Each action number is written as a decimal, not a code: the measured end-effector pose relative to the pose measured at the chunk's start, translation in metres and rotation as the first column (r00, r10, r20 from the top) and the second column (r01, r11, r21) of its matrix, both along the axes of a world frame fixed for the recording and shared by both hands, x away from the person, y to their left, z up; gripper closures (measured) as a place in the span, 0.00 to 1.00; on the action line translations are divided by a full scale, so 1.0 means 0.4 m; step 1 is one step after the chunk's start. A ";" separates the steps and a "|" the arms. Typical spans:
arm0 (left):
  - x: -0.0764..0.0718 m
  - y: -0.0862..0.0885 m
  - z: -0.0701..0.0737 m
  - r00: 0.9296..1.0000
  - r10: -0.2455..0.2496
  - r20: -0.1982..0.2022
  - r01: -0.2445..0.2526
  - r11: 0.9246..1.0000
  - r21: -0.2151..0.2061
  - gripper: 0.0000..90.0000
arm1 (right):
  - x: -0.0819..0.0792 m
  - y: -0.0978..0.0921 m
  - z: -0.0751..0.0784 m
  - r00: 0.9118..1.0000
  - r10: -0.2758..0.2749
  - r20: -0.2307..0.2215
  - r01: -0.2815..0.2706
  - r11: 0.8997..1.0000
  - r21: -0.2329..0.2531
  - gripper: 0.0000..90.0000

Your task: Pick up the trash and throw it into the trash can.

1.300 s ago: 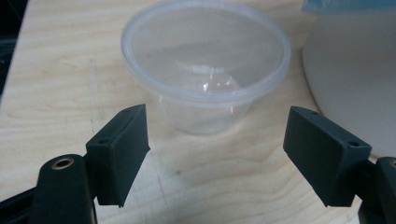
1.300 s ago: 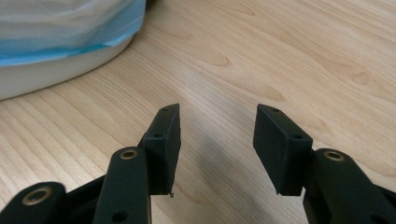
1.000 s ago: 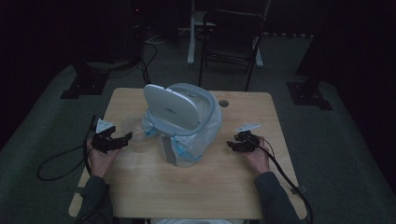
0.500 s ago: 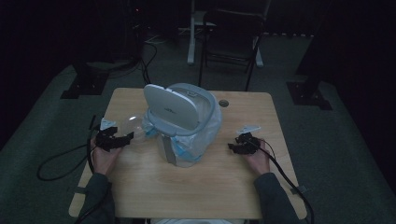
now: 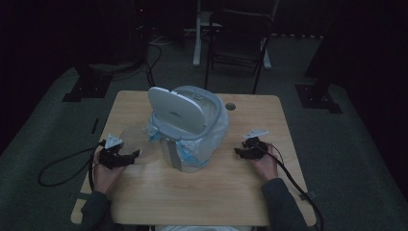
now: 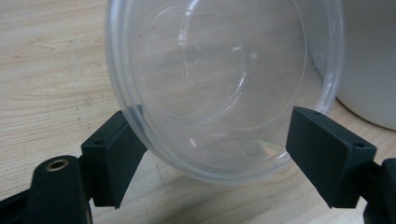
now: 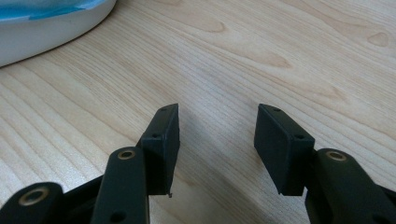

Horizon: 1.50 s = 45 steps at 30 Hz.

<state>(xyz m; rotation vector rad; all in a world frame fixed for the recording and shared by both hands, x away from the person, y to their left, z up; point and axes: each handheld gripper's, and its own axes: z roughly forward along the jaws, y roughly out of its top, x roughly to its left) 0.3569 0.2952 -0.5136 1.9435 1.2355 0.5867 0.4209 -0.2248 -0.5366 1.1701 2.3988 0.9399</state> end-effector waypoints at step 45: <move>0.008 -0.045 0.084 0.997 -0.058 0.056 0.060 0.998 -0.031 0.94 | -0.018 -0.020 -0.027 0.996 0.013 0.085 -0.019 0.997 0.069 0.47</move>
